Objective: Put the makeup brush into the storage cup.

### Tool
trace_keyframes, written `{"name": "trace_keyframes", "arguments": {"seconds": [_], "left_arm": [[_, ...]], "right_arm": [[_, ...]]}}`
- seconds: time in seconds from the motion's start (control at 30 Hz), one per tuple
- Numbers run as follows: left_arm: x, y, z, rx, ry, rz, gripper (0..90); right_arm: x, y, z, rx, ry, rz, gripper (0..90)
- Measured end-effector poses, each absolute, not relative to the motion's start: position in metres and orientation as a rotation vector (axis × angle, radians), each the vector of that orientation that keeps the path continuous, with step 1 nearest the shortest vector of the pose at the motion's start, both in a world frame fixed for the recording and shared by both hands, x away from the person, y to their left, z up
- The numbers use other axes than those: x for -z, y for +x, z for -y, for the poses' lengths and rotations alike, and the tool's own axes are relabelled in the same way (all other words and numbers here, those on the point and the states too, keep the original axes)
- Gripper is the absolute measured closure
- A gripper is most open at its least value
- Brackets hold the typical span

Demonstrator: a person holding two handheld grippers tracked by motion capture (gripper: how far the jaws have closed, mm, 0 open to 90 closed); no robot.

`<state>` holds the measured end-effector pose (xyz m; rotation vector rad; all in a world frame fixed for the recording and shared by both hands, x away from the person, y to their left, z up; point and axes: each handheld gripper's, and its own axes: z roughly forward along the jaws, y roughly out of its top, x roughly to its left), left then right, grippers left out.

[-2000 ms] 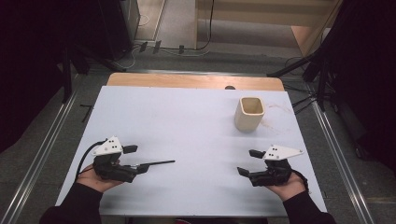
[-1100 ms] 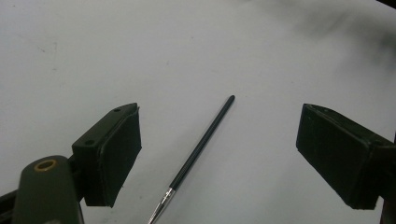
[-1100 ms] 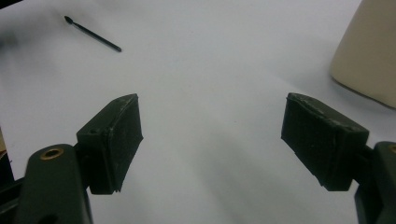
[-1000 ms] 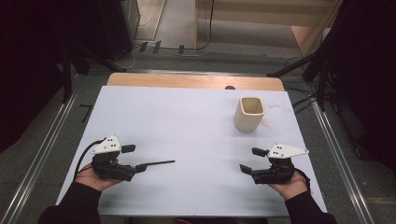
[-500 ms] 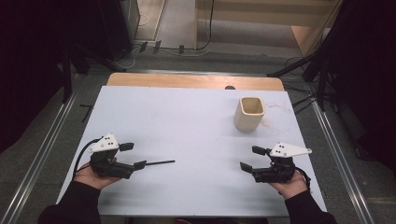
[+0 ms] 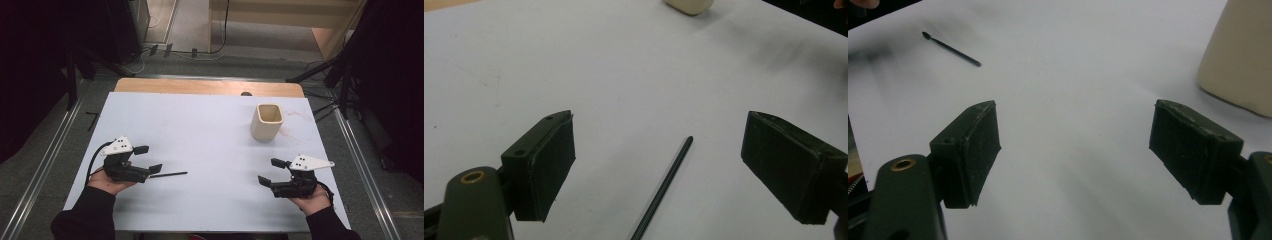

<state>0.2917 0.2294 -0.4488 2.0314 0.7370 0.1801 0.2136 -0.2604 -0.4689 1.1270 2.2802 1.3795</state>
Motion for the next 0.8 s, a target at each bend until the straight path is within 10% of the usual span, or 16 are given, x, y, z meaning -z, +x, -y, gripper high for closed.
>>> {"name": "trace_keyframes", "arguments": {"seconds": [0.8], "left_arm": [[0.456, 0.313, -0.193, -0.073, 2.017, -0.532, 14.3]], "right_arm": [[0.47, 0.211, 0.261, -1.387, 1.132, -2.293, 21.5]]}}
